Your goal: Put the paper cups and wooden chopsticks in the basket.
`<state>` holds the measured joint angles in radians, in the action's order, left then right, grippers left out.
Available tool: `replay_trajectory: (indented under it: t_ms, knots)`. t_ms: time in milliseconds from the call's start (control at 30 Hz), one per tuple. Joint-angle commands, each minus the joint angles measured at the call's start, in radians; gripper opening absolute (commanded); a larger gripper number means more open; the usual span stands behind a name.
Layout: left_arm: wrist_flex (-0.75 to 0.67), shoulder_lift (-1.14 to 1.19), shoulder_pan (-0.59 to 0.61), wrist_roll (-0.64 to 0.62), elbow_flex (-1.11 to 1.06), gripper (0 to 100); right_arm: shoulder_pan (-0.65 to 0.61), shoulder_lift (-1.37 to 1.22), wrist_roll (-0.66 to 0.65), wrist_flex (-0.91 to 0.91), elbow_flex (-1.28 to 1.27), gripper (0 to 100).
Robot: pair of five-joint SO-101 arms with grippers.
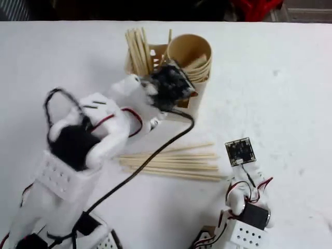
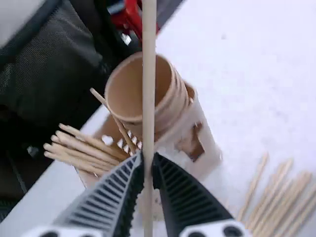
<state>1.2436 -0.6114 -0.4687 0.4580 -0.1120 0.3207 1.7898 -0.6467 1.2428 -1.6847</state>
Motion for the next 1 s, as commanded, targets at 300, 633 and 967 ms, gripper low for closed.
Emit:
replay_trajectory:
  t_ms: [300, 633, 967]
  knots:
    - [-0.878, 0.173, 0.154, -0.189, -0.034, 2, 0.005, 0.008, -0.005, 0.004, -0.006, 1.5]
    - [-0.875, 0.314, 0.26, -0.423, -0.044, 3, 0.005, 0.008, -0.005, 0.004, -0.006, 1.5]
    - [-0.779, 0.314, 0.282, -0.582, -0.035, 8, 0.005, 0.008, -0.005, 0.004, -0.006, 1.5]
